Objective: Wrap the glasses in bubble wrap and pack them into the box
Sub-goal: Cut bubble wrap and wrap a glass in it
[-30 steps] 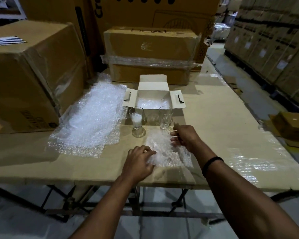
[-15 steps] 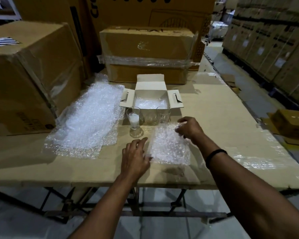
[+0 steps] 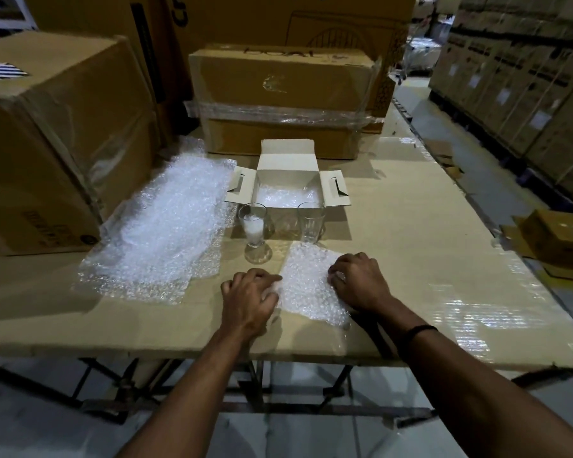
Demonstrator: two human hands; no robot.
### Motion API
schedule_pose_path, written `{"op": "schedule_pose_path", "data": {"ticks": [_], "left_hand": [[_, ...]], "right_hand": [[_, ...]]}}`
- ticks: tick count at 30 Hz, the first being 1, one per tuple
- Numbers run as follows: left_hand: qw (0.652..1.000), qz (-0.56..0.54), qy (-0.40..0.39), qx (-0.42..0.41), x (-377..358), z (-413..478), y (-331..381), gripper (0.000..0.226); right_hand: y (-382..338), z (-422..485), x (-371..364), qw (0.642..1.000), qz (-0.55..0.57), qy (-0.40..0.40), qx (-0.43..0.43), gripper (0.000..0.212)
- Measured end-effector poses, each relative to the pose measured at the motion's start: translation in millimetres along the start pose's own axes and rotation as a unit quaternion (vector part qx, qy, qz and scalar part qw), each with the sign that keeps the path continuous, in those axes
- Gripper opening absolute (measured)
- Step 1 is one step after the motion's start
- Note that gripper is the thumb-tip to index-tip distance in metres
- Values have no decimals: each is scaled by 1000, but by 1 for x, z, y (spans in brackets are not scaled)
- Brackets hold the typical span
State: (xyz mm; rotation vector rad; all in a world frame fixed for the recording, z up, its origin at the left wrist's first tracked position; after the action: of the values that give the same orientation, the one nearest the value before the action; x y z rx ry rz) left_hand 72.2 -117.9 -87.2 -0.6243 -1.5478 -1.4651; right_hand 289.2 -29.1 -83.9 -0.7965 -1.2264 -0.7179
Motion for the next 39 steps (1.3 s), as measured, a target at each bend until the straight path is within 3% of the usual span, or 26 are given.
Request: {"op": "schedule_pose_path", "data": {"ticks": [2, 6, 9, 11, 15, 17, 19, 22, 24, 27, 29, 31, 32, 35, 39], "left_hand": [[997, 7, 37, 60, 6, 0, -2, 68], [980, 152, -24, 125, 0, 0, 1, 59], [987, 102, -51, 115, 3, 3, 8, 28], [995, 44, -27, 82, 12, 7, 12, 8], [997, -43, 69, -4, 34, 17, 9, 31], [992, -47, 96, -66, 40, 21, 6, 36], [985, -37, 120, -120, 45, 25, 3, 40], [972, -50, 156, -167, 53, 27, -3, 41], [978, -114, 128, -117, 52, 26, -9, 48], [962, -268, 21, 57, 37, 26, -26, 84], [936, -332, -29, 114, 27, 28, -33, 67], [931, -341, -24, 130, 24, 27, -37, 32], [930, -342, -8, 130, 24, 28, -39, 32], [925, -358, 4, 126, 26, 28, -41, 39], [912, -398, -53, 83, 20, 35, -40, 85]], "right_hand": [[1, 2, 4, 1000, 0, 7, -9, 22], [8, 14, 9, 996, 73, 20, -53, 27], [13, 26, 8, 984, 126, -36, -119, 60], [12, 33, 4, 980, 115, -91, -133, 79], [4, 43, 1, 972, 137, -143, -123, 93], [1, 43, -3, 972, 150, -142, -112, 92], [-1, 43, -3, 962, 238, -91, -99, 82], [-6, 43, 1, 930, 361, -17, -62, 40], [-13, 43, 6, 926, 374, 4, -49, 18], [-20, 39, 11, 909, 412, 30, -64, 18], [-20, 36, 8, 889, 449, 30, -89, 16], [-18, 33, 6, 905, 416, 24, -85, 26], [-18, 32, 5, 919, 388, 21, -72, 30], [-14, 30, 2, 946, 320, -2, -45, 28], [-8, 26, -4, 952, 301, -22, -40, 28]]}}
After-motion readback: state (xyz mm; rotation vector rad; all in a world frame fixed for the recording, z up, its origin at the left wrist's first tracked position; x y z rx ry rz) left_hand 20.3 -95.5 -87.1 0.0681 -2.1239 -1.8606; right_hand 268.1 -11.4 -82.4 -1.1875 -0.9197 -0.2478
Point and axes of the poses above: each hand's wrist, its own z-axis towards the middle knuckle, its own x-axis out of the back of the hand, y = z × x, the point moved 5 cm from there along z, towards the middle knuckle, and after that the axes turned 8 degrees about x, right-handed, at the moved point
